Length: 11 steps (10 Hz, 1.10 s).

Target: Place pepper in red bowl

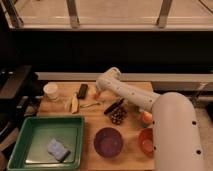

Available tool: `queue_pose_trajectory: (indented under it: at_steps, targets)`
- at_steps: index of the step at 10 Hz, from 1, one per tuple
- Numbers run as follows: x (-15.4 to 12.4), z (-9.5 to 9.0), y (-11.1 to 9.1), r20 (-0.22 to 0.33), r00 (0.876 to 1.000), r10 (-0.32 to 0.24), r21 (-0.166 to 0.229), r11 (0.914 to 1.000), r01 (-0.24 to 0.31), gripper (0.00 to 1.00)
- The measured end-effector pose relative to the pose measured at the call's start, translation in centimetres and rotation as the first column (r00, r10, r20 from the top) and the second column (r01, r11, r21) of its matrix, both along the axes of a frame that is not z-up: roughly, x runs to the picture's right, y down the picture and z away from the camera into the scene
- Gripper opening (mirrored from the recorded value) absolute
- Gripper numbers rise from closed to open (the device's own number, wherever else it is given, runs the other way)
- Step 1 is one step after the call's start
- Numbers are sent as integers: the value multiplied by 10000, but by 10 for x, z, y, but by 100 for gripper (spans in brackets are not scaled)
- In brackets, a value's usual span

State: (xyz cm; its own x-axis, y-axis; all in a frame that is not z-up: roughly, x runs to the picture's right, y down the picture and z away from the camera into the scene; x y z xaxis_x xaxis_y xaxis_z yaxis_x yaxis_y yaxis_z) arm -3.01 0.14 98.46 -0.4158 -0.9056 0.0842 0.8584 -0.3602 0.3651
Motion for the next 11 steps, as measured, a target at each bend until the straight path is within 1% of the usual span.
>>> queue_pose_trajectory:
  at_steps: [4,7,8,9,10,11]
  targets:
    - [-5,7,22,186,9998,103,-588,9982,-92,80]
    - [-4,12,29,159,9997,194,-819,9965,-181,80]
    - [-4,13,31,162,9996,212,-853,9962,-197,77]
    - [-5,14,31,164,9996,227,-870,9960,-212,69]
    - [-5,15,31,168,9996,244,-868,9960,-228,57]
    - [-5,15,31,177,9995,254,-872,9959,-238,49]
